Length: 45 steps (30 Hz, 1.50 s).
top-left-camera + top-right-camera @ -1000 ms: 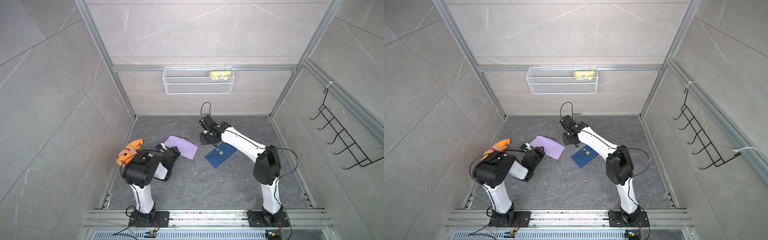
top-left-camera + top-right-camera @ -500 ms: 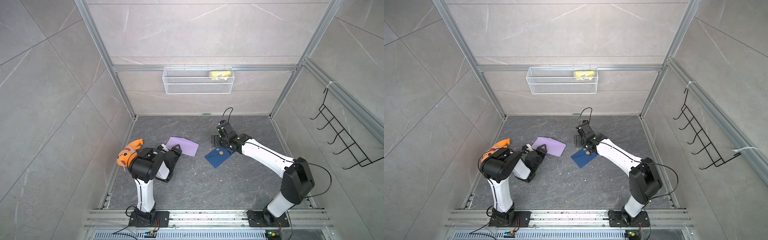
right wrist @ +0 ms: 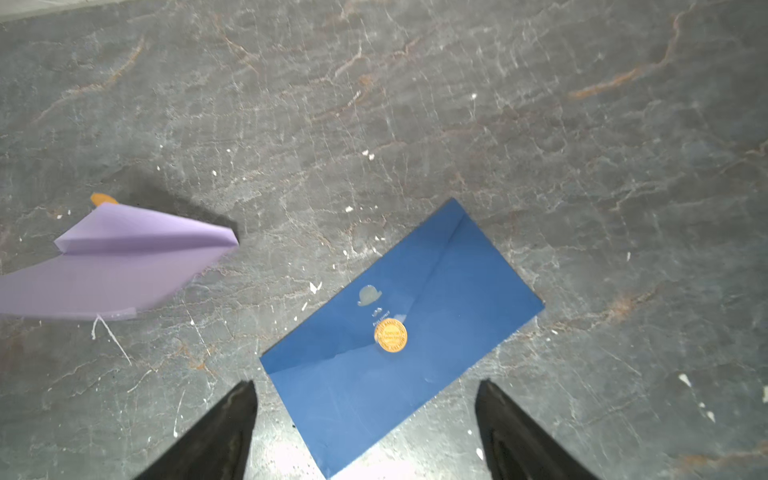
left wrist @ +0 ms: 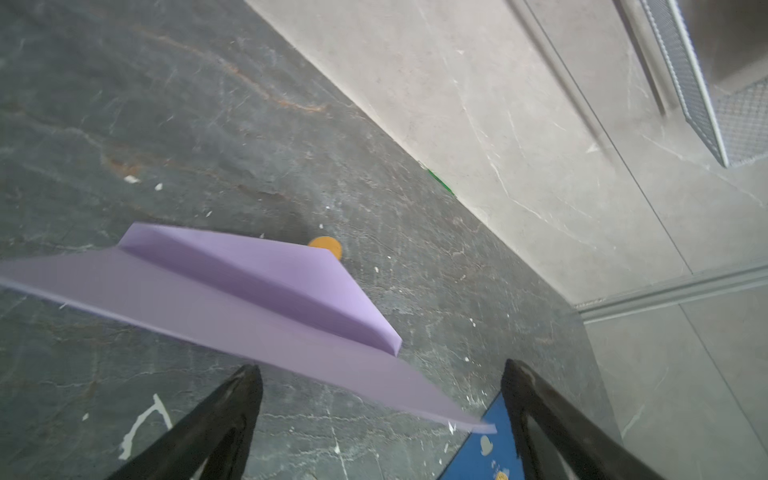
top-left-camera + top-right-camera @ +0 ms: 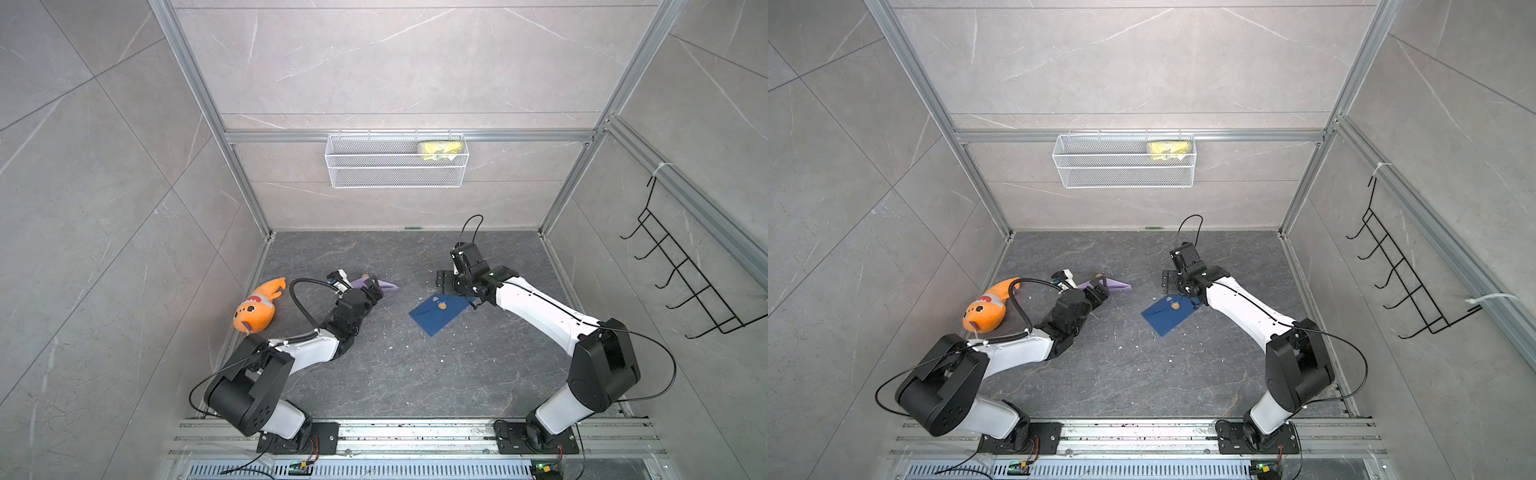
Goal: Open the envelope
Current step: Place the envelope at the center of the board, then move the envelope to the center of the board.
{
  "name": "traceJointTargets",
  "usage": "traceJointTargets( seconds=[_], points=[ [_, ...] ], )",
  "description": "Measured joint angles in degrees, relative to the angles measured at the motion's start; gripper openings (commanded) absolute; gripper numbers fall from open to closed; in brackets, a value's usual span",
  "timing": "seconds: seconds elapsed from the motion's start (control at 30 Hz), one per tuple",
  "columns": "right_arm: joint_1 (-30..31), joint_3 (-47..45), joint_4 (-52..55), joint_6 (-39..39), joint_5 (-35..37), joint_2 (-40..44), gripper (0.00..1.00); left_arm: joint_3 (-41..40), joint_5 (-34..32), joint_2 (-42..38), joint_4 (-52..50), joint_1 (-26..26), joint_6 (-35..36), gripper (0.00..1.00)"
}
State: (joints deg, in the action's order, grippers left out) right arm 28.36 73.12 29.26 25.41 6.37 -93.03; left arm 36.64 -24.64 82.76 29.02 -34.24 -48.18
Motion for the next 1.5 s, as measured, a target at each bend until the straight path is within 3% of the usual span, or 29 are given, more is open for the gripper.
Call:
traceJointTargets(
  seconds=[0.2, 0.33, 0.47, 0.7, 1.13, 1.5],
  points=[
    [-0.44, 0.0, 0.94, -0.68, -2.1, -1.51, 0.85, 3.3, -5.07, -4.0, -16.74, -4.22, 6.6, 0.99],
    [-0.48, -0.02, 1.11, -0.87, -3.43, -1.99, 0.85, 0.83, -4.76, -5.92, -19.61, -5.27, 9.62, 0.99],
    [-0.98, 0.09, 1.22, -1.05, -4.87, -2.8, 0.85, 2.25, 0.74, -3.43, -20.98, -5.09, 13.94, 0.99],
    [-2.8, 0.85, 2.05, -1.05, -7.87, -6.38, 0.84, 13.7, 10.73, 9.42, -24.15, -4.55, 19.19, 0.99],
    [-3.06, -1.51, 1.6, -0.96, -10.99, -6.43, 0.84, 20.7, 18.75, 22.49, -27.12, 3.96, 20.46, 0.98],
    [-2.99, -8.5, -3.04, 2.05, -17.75, -8.2, 0.83, 22.84, 22.27, 23.76, -27.63, 11.06, 22.99, 0.98]
  ],
)
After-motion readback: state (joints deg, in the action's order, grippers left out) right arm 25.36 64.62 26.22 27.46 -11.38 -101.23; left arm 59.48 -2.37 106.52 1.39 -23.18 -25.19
